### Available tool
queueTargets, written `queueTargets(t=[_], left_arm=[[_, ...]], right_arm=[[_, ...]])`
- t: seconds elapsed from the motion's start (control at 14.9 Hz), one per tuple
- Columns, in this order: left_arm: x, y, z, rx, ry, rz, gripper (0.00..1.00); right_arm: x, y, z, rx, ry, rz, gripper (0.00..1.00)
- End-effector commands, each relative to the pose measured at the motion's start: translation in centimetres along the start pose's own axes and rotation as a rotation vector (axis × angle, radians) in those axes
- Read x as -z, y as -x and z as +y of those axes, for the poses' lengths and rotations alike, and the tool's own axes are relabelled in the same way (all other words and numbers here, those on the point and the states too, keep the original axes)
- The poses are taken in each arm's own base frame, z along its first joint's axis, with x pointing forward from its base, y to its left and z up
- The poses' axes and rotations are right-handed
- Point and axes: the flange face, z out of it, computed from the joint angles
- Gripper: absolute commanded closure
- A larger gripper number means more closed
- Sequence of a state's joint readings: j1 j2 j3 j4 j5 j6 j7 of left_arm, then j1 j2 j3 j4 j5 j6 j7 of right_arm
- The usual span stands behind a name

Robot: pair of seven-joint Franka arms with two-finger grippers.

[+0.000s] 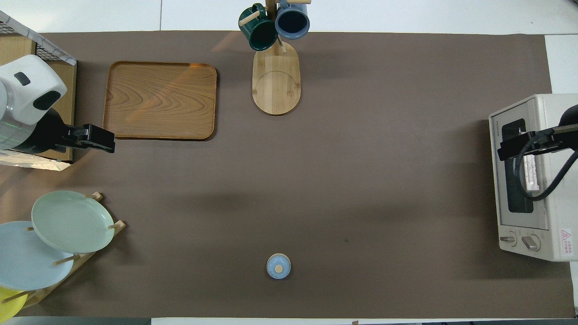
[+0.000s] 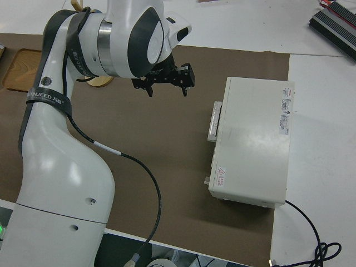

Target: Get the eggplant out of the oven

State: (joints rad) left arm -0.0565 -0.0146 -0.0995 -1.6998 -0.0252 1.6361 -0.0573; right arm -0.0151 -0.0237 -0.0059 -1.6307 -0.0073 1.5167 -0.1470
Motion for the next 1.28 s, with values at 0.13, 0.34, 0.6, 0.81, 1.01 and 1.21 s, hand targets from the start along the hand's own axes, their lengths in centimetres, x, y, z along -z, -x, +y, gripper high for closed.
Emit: queueTargets(t=[0.13,0.34,0.6,0.81,1.01,1.21], left_arm=[[0.3,0.4,-0.3,0.004,0.003,0.011,0.0],[0.3,0.4,-0.3,0.002,0.003,0.011,0.0],[0.3,0.4,-0.3,0.002,0.003,0.011,0.0],[0.3,0.4,-0.4,0.004,0.003,0.011,0.0],[0.3,0.4,-0.3,0.002,0.003,0.011,0.0],[0.3,0.4,-0.4,0.004,0.003,0.011,0.0]], right_arm=[[0.3,-0.1,0.0,-0.021,-0.013,0.016,0.0],[0.4,0.0,-0.2,-0.024,-0.012,0.019,0.0],[0.1,0.0,-0.3,-0.013,-0.009,0.018,0.1],[-0.6,0.1,0.1,-0.007,0.023,0.014,1.0],[-1.6,0.3,1.3,0.02,0.049,0.05,1.0],[-5.5,0.3,3.4,-0.123,0.152,0.02,1.0]])
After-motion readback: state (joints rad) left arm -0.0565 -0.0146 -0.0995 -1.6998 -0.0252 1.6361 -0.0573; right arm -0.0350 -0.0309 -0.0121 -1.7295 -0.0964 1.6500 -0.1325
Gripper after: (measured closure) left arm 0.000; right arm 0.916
